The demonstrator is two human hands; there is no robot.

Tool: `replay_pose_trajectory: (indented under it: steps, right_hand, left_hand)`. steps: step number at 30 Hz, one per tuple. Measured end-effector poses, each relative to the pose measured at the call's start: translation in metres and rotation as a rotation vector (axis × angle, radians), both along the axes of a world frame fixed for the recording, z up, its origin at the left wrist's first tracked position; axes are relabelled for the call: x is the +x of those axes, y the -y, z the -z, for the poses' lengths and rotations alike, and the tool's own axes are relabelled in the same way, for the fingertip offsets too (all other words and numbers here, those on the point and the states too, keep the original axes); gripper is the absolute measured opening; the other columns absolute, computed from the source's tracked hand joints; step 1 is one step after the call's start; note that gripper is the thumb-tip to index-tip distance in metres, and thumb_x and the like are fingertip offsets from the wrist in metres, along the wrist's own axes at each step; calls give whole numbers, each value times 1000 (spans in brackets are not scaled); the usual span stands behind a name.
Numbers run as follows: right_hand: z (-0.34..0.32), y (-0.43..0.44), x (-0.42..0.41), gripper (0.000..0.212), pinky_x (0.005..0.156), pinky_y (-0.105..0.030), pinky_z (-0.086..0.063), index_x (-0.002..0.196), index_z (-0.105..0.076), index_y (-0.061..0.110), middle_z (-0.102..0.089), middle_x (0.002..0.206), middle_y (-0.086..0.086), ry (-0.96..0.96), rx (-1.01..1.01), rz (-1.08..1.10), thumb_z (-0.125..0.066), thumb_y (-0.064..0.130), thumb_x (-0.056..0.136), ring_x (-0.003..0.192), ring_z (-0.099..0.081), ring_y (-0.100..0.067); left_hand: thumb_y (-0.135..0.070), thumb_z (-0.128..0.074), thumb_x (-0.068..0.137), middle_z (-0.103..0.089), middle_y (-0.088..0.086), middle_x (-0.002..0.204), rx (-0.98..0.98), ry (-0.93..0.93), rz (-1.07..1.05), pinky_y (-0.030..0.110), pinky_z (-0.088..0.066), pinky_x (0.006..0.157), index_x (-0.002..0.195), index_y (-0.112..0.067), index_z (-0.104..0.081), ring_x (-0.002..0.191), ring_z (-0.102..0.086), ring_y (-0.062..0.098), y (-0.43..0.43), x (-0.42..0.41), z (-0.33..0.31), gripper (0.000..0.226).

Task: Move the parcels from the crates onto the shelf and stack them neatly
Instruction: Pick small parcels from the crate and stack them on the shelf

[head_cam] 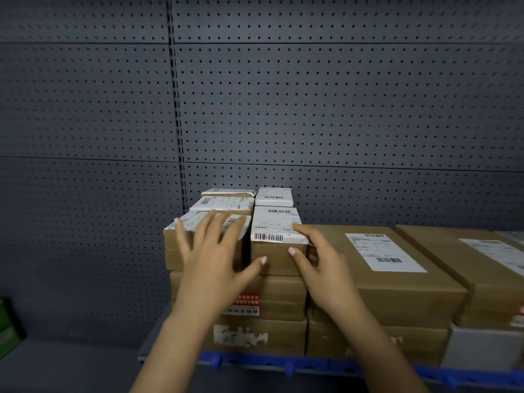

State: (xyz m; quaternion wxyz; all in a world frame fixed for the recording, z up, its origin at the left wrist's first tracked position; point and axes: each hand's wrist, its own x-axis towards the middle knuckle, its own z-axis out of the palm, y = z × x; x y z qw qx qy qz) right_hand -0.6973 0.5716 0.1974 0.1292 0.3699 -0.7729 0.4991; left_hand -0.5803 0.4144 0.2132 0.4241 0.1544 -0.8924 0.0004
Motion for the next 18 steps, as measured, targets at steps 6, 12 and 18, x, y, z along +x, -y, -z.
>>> replay_pose_trajectory:
  steps: [6, 12, 18]
  right_hand:
    - [3, -3, 4, 41, 98, -30, -47, 133, -47, 43, -58, 126, 16, 17, -15, -27, -57, 31, 95, 117, -52, -5]
    - [2, -2, 5, 40, 97, -31, -47, 132, -46, 45, -54, 126, 19, 9, -14, -18, -56, 32, 95, 117, -51, -6]
    - [0, -4, 8, 39, 97, -27, -45, 132, -47, 42, -54, 124, 19, -8, -7, -24, -56, 30, 96, 116, -50, -3]
  left_hand:
    - [-69, -50, 76, -38, -7, 145, 51, 58, 25, 48, 10, 117, 144, -30, -34, 141, -21, 17, 5, 9, 13, 80]
    - [-61, -48, 78, -28, -6, 151, 71, 58, 85, 42, -1, 120, 149, -29, -22, 143, -10, 18, 4, 3, 16, 82]
    - [-55, -53, 77, -30, -4, 150, 84, 42, 114, 43, -4, 120, 149, -27, -25, 143, -12, 20, 7, 3, 18, 82]
